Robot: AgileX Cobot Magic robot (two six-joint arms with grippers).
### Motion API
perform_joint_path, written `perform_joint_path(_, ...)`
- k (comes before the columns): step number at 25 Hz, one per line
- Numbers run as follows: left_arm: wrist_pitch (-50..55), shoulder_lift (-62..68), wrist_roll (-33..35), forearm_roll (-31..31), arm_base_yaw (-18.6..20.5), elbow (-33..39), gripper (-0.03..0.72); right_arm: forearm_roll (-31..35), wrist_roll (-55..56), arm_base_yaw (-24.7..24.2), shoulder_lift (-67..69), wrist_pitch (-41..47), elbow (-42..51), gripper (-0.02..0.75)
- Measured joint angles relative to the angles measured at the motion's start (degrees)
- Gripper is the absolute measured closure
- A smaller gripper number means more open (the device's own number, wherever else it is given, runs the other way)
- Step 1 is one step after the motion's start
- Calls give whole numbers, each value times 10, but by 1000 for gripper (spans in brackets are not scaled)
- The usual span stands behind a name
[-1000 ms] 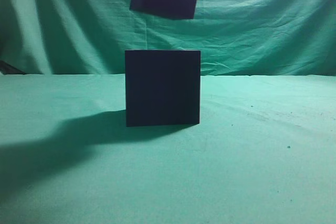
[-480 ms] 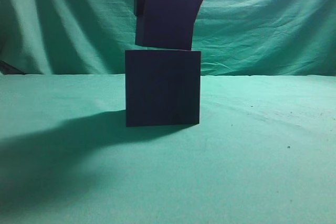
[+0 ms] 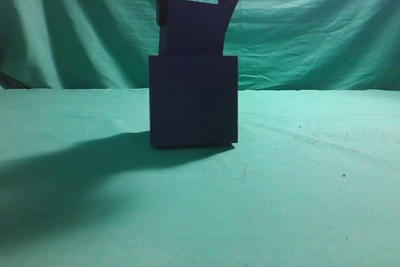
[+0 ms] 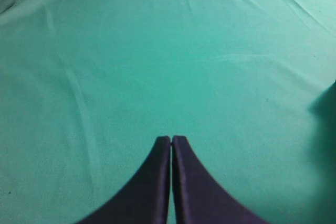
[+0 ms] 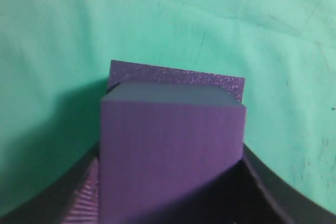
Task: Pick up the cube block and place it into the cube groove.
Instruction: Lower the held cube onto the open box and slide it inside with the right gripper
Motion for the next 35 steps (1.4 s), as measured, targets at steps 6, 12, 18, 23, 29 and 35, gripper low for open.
perform_joint_path(6,0,0,0,0,0,0,688,2,0,1,0,30,-2,318)
perform_joint_path(12,0,0,0,0,0,0,688,2,0,1,0,30,-3,318)
perform_joint_path(18,0,0,0,0,0,0,688,6,-2,2,5,37,-7,318)
perform_joint_path(23,0,0,0,0,0,0,688,11,-2,11,10,50,-7,318)
perform_joint_path(29,0,0,0,0,0,0,688,15,-1,25,27,60,-1,318)
perform_joint_path(35,0,0,0,0,0,0,688,-3,-1,27,30,44,1,318)
